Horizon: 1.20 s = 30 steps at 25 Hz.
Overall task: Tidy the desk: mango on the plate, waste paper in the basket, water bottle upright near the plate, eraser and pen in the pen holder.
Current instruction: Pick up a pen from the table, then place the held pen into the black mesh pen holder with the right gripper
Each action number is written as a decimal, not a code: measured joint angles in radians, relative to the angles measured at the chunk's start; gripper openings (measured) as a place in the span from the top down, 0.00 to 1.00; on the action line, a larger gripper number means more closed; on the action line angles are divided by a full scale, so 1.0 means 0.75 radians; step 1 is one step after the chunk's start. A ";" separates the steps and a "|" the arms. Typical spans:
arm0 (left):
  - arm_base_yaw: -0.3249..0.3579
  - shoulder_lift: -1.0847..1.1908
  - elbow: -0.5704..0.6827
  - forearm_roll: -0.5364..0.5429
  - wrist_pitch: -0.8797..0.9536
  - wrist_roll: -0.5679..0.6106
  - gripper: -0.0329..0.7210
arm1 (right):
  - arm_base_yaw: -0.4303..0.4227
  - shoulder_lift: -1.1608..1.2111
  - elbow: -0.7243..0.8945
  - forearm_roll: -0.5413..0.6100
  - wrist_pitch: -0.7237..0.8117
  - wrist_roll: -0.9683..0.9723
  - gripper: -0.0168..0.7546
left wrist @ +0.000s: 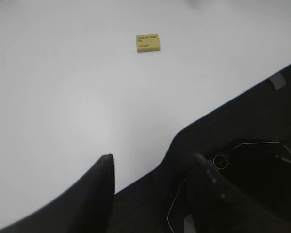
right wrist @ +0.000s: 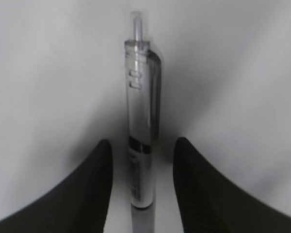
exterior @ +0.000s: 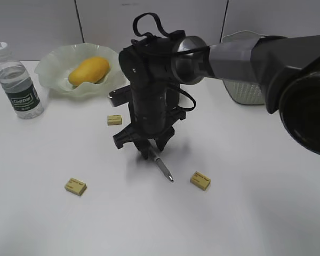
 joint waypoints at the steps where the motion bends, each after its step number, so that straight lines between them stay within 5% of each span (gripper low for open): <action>1: 0.000 0.000 0.000 0.000 0.000 0.000 0.46 | 0.000 0.004 0.000 0.000 0.013 0.005 0.54; 10: 0.000 0.000 0.000 0.000 0.000 0.000 0.46 | 0.000 0.030 -0.040 0.021 0.105 -0.013 0.83; 21: 0.000 0.000 0.000 0.000 0.000 0.000 0.46 | 0.000 0.026 -0.481 0.000 0.215 -0.092 0.83; 30: 0.000 0.000 0.000 0.000 0.000 0.000 0.46 | -0.036 -0.068 -0.840 -0.250 0.170 -0.071 0.83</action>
